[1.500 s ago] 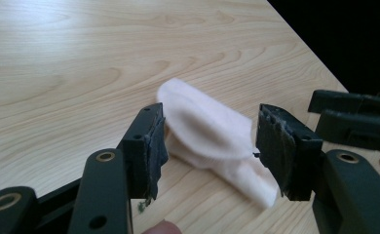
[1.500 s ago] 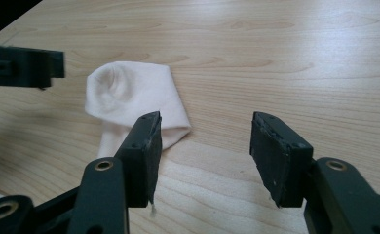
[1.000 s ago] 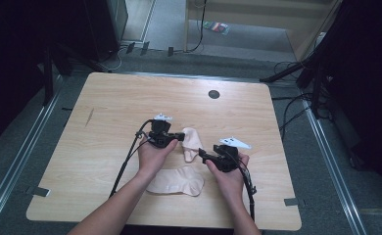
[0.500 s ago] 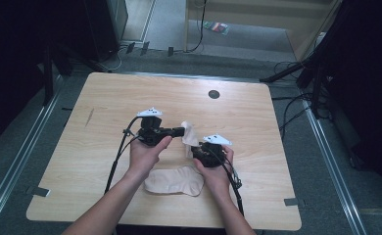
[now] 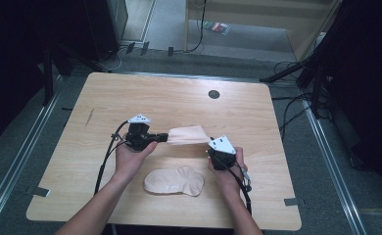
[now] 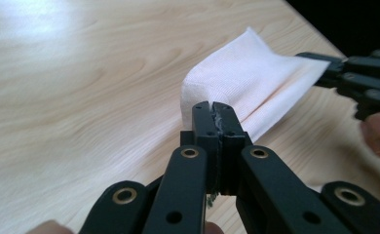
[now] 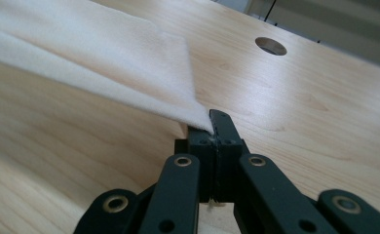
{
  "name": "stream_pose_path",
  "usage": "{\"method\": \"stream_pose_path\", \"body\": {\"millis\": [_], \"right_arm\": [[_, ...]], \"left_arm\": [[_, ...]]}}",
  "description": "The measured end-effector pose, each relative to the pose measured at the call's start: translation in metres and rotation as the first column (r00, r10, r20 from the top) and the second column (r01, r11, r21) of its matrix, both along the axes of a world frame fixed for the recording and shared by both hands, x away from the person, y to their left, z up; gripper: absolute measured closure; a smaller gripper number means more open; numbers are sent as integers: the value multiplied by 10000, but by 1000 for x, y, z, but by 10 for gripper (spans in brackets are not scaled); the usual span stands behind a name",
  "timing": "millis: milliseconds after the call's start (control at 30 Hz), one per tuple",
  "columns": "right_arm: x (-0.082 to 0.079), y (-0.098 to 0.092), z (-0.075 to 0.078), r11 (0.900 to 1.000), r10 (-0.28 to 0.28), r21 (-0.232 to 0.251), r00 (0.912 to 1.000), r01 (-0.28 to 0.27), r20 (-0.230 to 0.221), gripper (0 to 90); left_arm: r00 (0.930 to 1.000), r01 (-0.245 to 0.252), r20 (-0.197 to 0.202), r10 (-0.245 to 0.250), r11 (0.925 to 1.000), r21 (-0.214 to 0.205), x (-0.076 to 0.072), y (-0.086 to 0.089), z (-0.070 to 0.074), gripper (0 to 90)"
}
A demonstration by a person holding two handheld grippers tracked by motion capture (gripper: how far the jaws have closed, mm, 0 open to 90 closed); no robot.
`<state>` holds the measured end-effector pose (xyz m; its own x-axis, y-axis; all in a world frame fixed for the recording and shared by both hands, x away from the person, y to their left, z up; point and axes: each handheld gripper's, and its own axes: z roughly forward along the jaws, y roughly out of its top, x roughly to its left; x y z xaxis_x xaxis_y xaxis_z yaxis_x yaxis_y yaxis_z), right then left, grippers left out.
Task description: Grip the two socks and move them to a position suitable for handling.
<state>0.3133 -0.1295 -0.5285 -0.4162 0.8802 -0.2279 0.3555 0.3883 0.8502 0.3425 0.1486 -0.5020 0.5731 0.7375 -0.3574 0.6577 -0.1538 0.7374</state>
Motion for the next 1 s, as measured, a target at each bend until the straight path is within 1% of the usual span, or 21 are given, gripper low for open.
{"method": "stream_pose_path", "body": {"millis": [33, 67, 100, 167, 233, 267, 333, 367, 400, 433, 467, 533, 567, 600, 667, 700, 767, 867, 900, 933, 1000], "right_arm": [[-1, 2, -1, 9999, 136, -91, 9999, -137, -57, 883], [-3, 6, -3, 9993, 309, -211, 9989, -317, -363, 803], [-3, 6, -3, 9993, 309, -211, 9989, -317, -363, 760], [-6, 1, -3, 9996, 128, -231, 9993, -136, -350, 705], [-8, -9, 0, 9997, -67, 223, 9975, 83, -708, 673], [-9, -18, 3, 9991, -248, 307, 9959, 275, -869, 653], [-9, -27, 6, 9964, -205, 792, 9944, 288, -1037, 637], [-9, -31, 9, 9924, -153, 1196, 9932, 292, -1152, 632], [-6, -34, 12, 9861, 0, 1647, 9923, 205, -1235, 632], [-4, -34, 13, 9809, 92, 1938, 9918, 158, -1274, 628], [-1, -31, 15, 9769, 204, 2136, 9908, 87, -1339, 617], [6, -23, 15, 9735, 453, 2283, 9874, -97, -1513, 592], [15, -11, 13, 9736, 872, 2235, 9805, -464, -1761, 577], [15, -11, 13, 9736, 872, 2235, 9805, -464, -1761, 577], [27, 1, 5, 9779, 985, 2025, 9687, -518, -2278, 565], [30, 3, 3, 9773, 971, 2068, 9655, -465, -2417, 564], [35, 6, -1, 9732, 896, 2284, 9599, -276, -2657, 565], [40, 5, -7, 9629, 818, 2698, 9467, 56, -3115, 559], [42, 5, -10, 9612, 755, 2753, 9400, 202, -3328, 556], [42, 5, -12, 9597, 773, 2801, 9363, 233, -3427, 557], [42, 7, -16, 9601, 846, 2792, 9326, 179, -3509, 565]], "left_arm": [[9999, 71, -135, -68, 9997, 245, 0, 1, -4, 900], [9998, 149, -170, -141, 9987, 478, -1, 1, -6, 900], [9999, 125, -73, -120, 9965, 829, -1, 2, -8, 900], [9999, 56, -134, -42, 9940, 1091, -2, 7, -13, 900], [9996, 8, -280, 24, 9933, 1154, -1, 18, -18, 900], [9997, -91, -220, 118, 9929, 1188, -2, 21, -20, 900], [9994, -173, -269, 206, 9930, 1170, -2, 28, -23, 894], [9989, -337, -291, 375, 9922, 1204, -1, 33, -25, 869], [9983, -519, -218, 549, 9914, 1200, -1, 37, -27, 776], [9970, -727, -198, 754, 9908, 1140, -1, 41, -28, 686], [9956, -902, -155, 922, 9909, 1002, -2, 45, -29, 664], [9924, -1204, -192, 1219, 9905, 660, -2, 52, -28, 650], [9899, -1385, -226, 1396, 9893, 461, -1, 55, -28, 643], [9877, -1535, -265, 1543, 9877, 299, -1, 57, -29, 643], [9836, -1746, -455, 1748, 9846, 78, 2, 58, -31, 632], [9816, -1834, -534, 1831, 9830, -1, 4, 58, -33, 626], [9790, -1913, -766, 1889, 9812, -246, 6, 56, -36, 616], [9812, -1773, -836, 1739, 9835, -355, 7, 51, -39, 602], [9817, -1736, -850, 1701, 9842, -354, 7, 49, -39, 598], [9824, -1700, -862, 1659, 9846, -417, 7, 48, -39, 593], [9829, -1682, -825, 1648, 9851, -369, 7, 44, -40, 598]]}}
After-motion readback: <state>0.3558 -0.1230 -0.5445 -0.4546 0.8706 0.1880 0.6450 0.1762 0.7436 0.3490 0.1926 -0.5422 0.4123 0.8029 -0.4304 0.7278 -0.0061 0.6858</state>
